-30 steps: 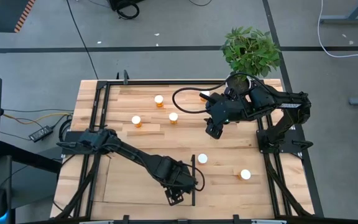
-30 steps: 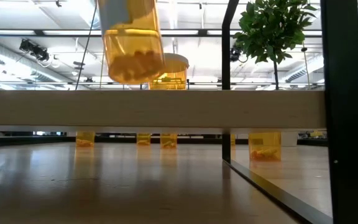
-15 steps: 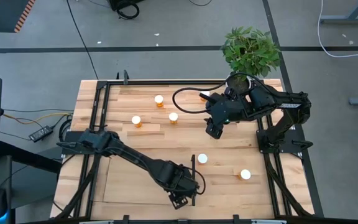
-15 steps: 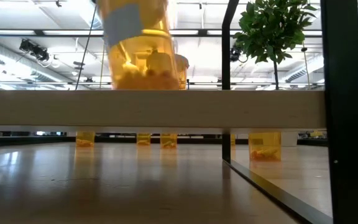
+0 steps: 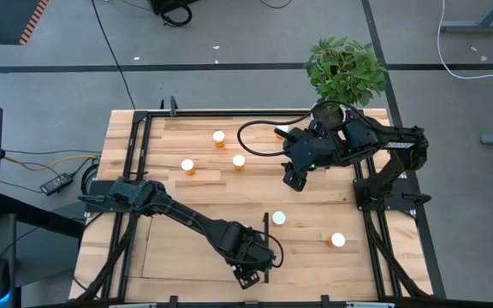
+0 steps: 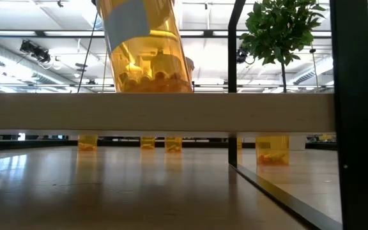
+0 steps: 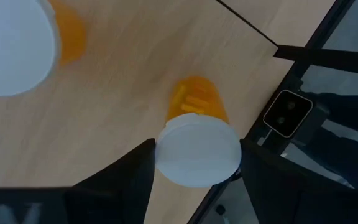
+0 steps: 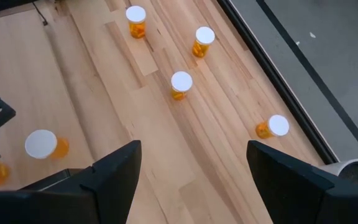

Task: Pick and place medicine bottles onto shelf by color
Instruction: Align the orange pill bottle with the other orange pill bottle on the shelf

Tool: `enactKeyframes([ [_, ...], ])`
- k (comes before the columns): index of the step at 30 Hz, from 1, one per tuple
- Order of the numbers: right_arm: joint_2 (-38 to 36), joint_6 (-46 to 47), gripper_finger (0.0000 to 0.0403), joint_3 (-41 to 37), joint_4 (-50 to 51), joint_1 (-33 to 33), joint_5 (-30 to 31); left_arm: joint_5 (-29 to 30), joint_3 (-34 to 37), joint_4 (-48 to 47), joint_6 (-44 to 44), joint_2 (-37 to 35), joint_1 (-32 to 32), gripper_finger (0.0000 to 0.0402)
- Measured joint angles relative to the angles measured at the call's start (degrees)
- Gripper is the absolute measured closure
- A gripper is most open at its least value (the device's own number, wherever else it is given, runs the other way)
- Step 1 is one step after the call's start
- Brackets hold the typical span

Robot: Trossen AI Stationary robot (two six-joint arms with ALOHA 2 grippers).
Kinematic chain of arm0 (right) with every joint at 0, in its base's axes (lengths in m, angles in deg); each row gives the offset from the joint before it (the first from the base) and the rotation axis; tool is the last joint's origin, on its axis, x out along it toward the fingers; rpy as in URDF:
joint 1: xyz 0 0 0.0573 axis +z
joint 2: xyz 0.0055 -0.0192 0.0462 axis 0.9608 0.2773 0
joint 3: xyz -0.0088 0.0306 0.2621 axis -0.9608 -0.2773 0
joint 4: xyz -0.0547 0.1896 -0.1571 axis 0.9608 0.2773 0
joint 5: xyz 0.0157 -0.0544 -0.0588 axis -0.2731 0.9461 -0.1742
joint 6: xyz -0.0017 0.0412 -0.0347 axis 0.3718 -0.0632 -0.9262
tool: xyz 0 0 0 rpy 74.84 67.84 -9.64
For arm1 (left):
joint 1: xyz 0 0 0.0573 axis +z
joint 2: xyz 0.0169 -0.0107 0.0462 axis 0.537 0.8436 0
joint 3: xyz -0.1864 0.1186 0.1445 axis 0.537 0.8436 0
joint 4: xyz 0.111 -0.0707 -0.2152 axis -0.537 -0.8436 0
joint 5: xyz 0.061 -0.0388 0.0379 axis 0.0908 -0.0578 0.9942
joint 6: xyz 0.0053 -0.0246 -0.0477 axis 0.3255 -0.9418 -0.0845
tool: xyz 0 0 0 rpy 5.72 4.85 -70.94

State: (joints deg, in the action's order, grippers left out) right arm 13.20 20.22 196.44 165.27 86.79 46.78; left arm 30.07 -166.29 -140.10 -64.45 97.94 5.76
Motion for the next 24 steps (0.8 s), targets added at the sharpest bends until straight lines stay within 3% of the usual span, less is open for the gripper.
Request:
enactKeyframes([
  [13, 0.00, 0.16, 0.0104, 0.00, 0.02, 0.02, 0.00, -0.20, 0.11, 0.00, 0.02, 0.22, 0.55, 0.0126],
  [24, 0.00, 0.02, 0.0104, 0.00, 0.00, 0.02, -0.02, -1.09, 0.11, 0.04, 0.07, 0.22, 0.55, 0.0118],
])
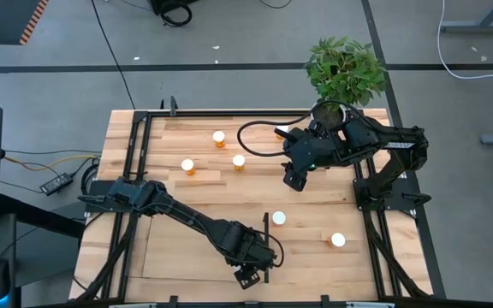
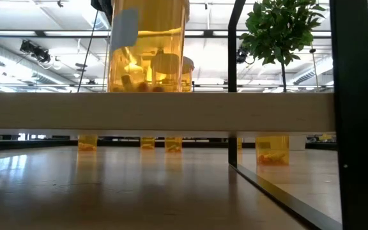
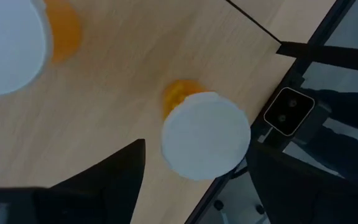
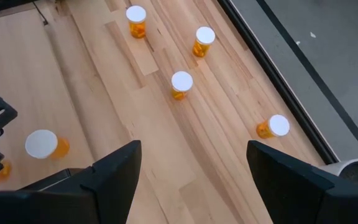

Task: Pick and place medicine bottles onto shelf by color
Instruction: Align the orange pill bottle with the other orange pill bottle on the shelf, then put the orange pill bottle on the shelf

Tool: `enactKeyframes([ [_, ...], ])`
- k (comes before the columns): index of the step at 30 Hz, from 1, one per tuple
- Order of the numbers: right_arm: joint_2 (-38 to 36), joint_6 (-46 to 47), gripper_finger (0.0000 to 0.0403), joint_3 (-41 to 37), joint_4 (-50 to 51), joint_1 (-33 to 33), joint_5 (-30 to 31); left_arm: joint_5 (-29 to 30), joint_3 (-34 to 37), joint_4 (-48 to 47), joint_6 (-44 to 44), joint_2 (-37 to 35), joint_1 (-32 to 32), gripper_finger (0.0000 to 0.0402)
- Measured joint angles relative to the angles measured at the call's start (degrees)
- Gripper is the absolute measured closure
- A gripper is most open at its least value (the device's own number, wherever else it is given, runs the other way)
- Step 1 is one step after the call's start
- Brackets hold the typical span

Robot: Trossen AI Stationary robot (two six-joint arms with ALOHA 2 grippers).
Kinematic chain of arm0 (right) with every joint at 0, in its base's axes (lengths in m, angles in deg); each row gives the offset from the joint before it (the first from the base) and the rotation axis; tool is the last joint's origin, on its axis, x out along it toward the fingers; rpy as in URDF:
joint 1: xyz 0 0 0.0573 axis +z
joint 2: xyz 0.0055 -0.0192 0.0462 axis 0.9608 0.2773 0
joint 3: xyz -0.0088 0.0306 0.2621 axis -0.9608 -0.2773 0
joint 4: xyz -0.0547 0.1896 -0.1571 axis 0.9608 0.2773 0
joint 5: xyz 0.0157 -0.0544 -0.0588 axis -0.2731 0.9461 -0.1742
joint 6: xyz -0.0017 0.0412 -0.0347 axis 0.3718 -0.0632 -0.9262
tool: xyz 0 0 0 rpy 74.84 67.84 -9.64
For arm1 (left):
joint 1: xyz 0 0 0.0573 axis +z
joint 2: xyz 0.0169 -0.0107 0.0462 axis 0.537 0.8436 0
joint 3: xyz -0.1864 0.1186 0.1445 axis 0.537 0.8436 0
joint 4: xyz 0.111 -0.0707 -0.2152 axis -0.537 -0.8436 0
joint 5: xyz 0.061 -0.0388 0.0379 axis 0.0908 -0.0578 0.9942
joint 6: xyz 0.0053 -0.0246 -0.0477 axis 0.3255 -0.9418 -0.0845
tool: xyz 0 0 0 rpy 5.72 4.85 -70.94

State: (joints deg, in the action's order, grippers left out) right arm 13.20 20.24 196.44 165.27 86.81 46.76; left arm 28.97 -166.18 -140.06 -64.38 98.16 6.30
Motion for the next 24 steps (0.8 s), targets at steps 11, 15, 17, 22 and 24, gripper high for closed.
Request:
enactKeyframes([
  [11, 0.00, -0.26, 0.0104, 0.00, 0.02, 0.00, -0.03, 0.02, -4.96, -0.65, 0.92, -0.13, 0.77, 0.0117],
  [15, 0.00, -0.56, 0.0104, 0.00, 0.01, 0.01, -0.62, -0.24, -7.62, -2.70, 1.87, -0.21, 1.01, 0.0117],
  [17, 0.00, -1.38, 0.0104, 0.00, 0.02, 0.02, -1.50, -0.78, -7.59, -4.13, 3.49, -1.02, 1.12, 0.0117],
  [22, -0.79, -2.40, 0.0104, 0.00, 0.02, 0.02, -3.01, 1.42, -7.98, -12.17, 7.47, -4.55, 1.51, 0.0117],
  [24, -1.34, -2.36, 0.0104, 0.02, 0.02, 0.02, -2.96, 4.81, -7.80, -14.58, 9.24, -5.79, 1.66, 0.0118],
])
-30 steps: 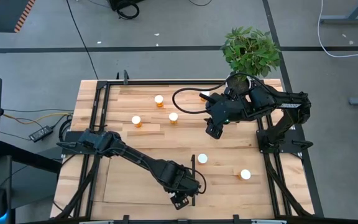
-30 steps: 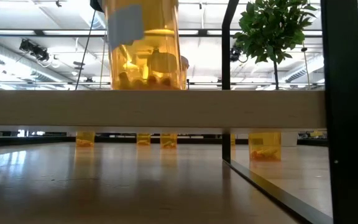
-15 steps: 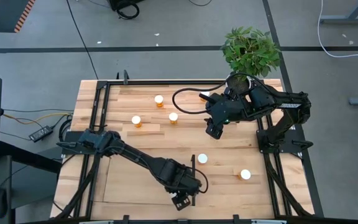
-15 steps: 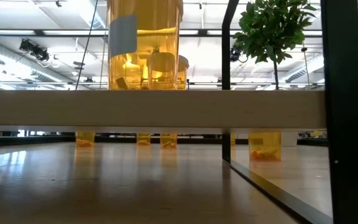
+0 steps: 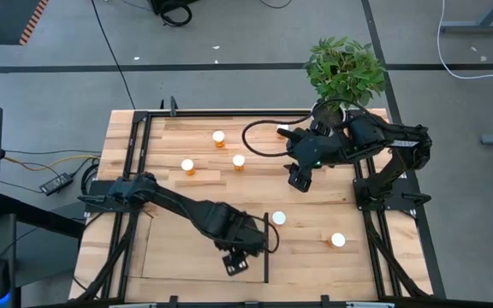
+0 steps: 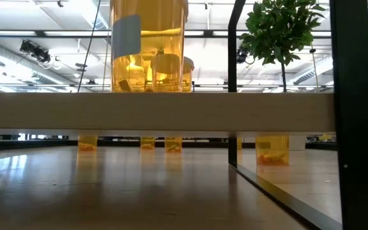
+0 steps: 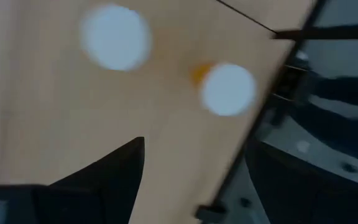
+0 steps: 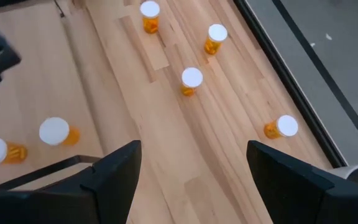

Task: Pick and place medicine bottles onto shelf by color
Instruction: Put the orange pill bottle on the shelf

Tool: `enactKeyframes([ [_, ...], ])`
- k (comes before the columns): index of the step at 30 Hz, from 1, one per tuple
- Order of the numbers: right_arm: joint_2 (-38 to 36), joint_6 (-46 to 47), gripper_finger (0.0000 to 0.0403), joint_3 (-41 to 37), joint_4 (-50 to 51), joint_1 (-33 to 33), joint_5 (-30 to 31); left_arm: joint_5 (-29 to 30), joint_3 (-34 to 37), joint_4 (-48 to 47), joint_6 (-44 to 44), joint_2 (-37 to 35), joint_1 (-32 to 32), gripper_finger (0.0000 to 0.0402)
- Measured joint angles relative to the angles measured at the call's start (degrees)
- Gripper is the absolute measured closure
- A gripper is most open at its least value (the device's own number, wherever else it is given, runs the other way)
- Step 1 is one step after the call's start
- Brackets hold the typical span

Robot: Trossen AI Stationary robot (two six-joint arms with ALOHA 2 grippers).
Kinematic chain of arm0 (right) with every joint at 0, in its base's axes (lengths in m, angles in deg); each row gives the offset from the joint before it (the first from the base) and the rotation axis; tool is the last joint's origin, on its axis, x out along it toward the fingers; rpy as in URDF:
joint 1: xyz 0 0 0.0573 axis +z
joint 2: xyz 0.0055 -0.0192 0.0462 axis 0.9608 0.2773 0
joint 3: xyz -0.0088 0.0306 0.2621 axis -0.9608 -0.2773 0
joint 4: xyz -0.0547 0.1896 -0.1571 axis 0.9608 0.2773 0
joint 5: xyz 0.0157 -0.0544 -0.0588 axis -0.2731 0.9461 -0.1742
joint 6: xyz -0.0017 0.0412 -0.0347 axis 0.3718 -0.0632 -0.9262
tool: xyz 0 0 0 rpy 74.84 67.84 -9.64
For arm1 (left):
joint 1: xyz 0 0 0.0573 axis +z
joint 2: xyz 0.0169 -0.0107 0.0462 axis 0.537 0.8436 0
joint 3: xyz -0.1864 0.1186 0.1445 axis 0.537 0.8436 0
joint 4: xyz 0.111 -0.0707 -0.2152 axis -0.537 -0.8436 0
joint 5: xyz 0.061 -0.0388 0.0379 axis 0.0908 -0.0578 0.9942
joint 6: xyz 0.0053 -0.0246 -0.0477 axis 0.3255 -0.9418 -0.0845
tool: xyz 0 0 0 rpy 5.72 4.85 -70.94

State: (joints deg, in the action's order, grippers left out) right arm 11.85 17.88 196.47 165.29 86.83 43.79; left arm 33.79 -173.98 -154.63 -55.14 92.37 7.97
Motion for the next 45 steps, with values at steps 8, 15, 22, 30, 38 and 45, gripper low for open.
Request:
enactKeyframes([
  [8, -2.67, 1.39, 0.0104, 0.00, 0.00, -0.04, 2.45, 11.10, 0.31, -1.50, 12.08, -3.39, 3.39, 0.0129],
  [15, -4.25, 4.49, 0.0104, 0.00, 0.00, -0.04, 6.19, 12.40, 0.44, -1.51, 28.38, -3.90, 11.16, 0.0169],
  [22, -4.62, 7.47, 0.0104, 0.00, 0.00, -0.46, 9.91, 12.43, 0.40, -1.49, 42.96, -8.26, 22.44, 0.0186],
  [30, -4.62, 10.39, 0.0104, 0.00, 0.00, -2.97, 10.83, 7.35, 3.90, -1.55, 53.92, -10.31, 37.92, 0.0178],
  [38, -4.60, 11.95, 0.0104, 0.00, 0.00, -3.95, 11.74, 6.82, 30.66, 15.94, 58.54, -20.15, 49.94, 0.0185],
  [45, -4.60, 12.45, 0.0104, 0.00, 0.00, -6.37, 12.07, 6.78, 39.83, 25.68, 57.96, -22.06, 56.29, 0.0148],
])
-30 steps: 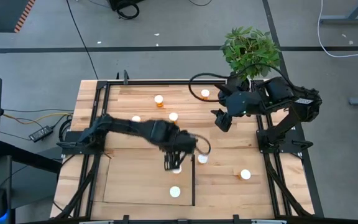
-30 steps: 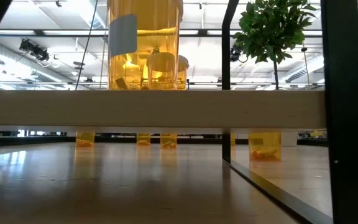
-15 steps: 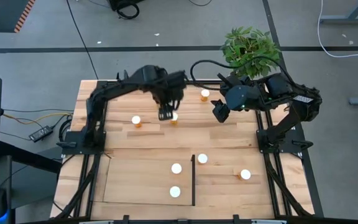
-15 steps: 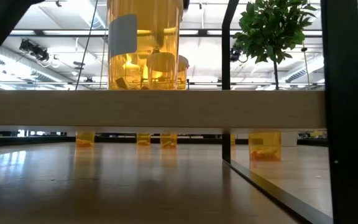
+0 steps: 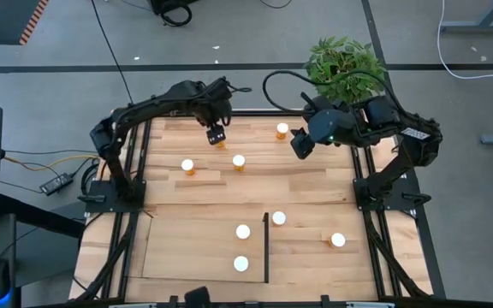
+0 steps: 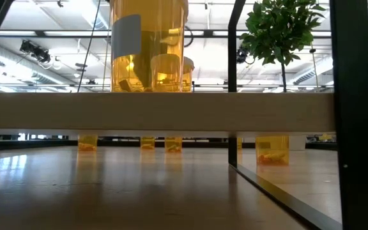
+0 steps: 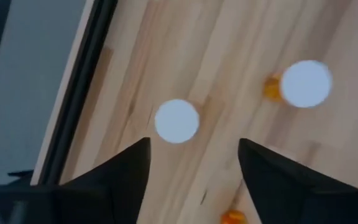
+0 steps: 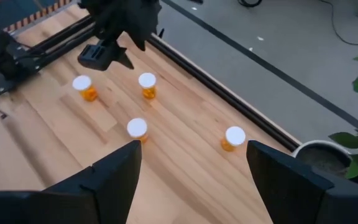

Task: Pick and place medicine bottles onto shelf by color
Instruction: Put the orange pill bottle on the shelf

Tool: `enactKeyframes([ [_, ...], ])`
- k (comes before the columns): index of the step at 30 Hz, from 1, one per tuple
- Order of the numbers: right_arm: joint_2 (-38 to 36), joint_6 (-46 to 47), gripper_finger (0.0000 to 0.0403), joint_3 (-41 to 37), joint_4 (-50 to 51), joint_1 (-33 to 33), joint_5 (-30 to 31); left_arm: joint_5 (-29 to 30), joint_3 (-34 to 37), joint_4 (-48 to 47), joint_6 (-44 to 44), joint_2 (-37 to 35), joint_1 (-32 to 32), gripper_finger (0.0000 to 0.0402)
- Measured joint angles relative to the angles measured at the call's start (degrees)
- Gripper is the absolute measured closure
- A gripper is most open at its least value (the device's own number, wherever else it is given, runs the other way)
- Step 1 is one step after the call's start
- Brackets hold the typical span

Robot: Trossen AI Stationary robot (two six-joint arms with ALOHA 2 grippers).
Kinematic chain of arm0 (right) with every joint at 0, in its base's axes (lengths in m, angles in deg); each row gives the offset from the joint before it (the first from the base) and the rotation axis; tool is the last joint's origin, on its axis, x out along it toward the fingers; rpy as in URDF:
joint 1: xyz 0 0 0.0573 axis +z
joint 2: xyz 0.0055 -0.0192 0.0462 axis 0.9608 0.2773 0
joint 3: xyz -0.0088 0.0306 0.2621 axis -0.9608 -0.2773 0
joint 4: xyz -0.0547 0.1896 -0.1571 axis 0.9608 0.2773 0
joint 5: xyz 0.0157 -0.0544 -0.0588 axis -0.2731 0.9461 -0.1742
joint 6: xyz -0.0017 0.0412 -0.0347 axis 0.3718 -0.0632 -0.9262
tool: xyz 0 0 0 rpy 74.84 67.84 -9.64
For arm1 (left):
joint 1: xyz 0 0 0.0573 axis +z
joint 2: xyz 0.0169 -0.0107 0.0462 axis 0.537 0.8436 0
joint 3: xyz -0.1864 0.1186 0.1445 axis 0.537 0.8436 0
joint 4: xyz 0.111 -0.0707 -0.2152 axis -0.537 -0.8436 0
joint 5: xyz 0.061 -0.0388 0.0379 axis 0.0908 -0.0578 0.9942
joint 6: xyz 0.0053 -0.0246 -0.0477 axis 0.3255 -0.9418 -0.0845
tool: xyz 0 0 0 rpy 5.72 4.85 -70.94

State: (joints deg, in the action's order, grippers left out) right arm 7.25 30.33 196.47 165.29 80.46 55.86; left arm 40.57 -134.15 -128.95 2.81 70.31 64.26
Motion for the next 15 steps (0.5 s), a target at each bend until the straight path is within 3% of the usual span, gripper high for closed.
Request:
enactKeyframes([
  [9, 0.04, 0.88, 0.0104, 0.00, -0.01, -2.10, -1.09, -1.79, 0.89, -0.34, -0.80, 6.47, 3.48, 0.0063],
  [15, 0.04, 2.34, 0.0104, 0.00, 0.00, -2.76, -2.86, -3.39, 0.87, 0.16, 2.10, 9.75, 3.24, 0.0052],
])
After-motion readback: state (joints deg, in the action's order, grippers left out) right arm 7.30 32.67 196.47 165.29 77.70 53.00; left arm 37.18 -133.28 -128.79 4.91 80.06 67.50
